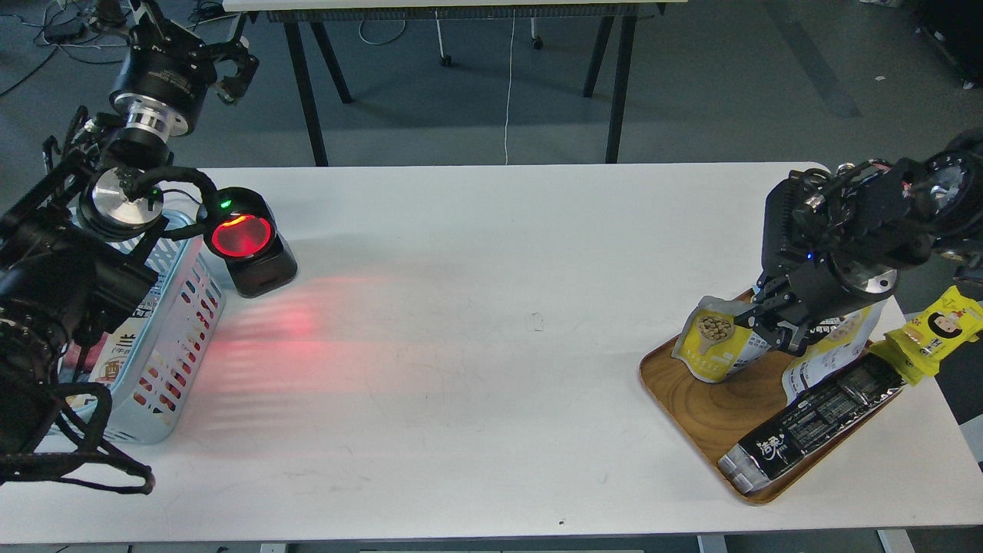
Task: Scan snack and place in basket
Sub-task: 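Lift the pouch off the tray and carry it toward the table center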
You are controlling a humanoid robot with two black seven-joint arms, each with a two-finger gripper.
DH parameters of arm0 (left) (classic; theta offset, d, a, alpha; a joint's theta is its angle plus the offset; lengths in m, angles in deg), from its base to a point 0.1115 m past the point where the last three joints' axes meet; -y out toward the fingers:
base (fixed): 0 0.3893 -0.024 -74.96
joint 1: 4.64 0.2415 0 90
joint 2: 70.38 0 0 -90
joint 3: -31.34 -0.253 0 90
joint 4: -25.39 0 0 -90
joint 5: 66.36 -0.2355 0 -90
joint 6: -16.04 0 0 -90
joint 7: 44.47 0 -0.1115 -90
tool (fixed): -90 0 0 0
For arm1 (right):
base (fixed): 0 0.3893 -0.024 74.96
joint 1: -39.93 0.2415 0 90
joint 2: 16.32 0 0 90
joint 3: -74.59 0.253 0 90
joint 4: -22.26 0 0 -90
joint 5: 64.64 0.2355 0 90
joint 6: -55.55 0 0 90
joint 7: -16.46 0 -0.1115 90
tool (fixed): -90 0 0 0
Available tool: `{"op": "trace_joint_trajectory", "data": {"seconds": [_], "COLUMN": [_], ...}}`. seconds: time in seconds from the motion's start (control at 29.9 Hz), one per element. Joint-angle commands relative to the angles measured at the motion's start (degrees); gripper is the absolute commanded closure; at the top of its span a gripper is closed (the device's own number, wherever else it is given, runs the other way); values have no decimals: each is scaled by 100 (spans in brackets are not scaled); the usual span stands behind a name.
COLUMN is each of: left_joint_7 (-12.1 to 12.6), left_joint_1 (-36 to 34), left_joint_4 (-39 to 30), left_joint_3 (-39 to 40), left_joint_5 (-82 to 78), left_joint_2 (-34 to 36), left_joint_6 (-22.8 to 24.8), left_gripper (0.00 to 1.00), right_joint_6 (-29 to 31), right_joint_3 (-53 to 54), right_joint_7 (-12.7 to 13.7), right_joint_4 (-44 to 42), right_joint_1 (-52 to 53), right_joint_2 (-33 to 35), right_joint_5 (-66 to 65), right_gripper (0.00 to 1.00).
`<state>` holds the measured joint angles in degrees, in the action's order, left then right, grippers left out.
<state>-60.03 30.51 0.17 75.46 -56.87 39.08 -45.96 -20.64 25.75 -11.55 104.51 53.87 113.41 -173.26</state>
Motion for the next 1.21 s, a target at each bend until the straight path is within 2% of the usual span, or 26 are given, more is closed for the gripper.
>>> {"op": "trace_joint_trajectory", "data": {"seconds": [0.0,0.23,0.47,0.67,1.0,1.17], "left_joint_7": [0,0,35,35,35,35], "left_joint_1": [0,-9,-26,-26,-26,-9], "left_joint_4": [0,0,0,0,8,8], "left_joint_3": [0,0,0,0,0,0], "left_joint_5": [0,0,0,-18,-18,-18], "left_joint_2": [6,14,14,23,23,32], "left_joint_6": [0,0,0,0,0,0], "left_gripper": [0,0,0,0,0,0], "right_joint_6": [0,35,0,-44,-238,-264], "right_joint_3": [111,752,1052,1192,1281,1281], "right_joint_7": [0,0,0,0,0,0], "right_joint_4": [28,-16,-182,-631,-1895,-2380], "right_joint_1": [258,540,619,514,-75,-321], "right_joint_2": [44,-87,-1282,-2143,-3751,-3973], "right_joint_5": [42,559,1465,1633,1659,1659], "right_gripper": [99,99,100,100,100,100]}}
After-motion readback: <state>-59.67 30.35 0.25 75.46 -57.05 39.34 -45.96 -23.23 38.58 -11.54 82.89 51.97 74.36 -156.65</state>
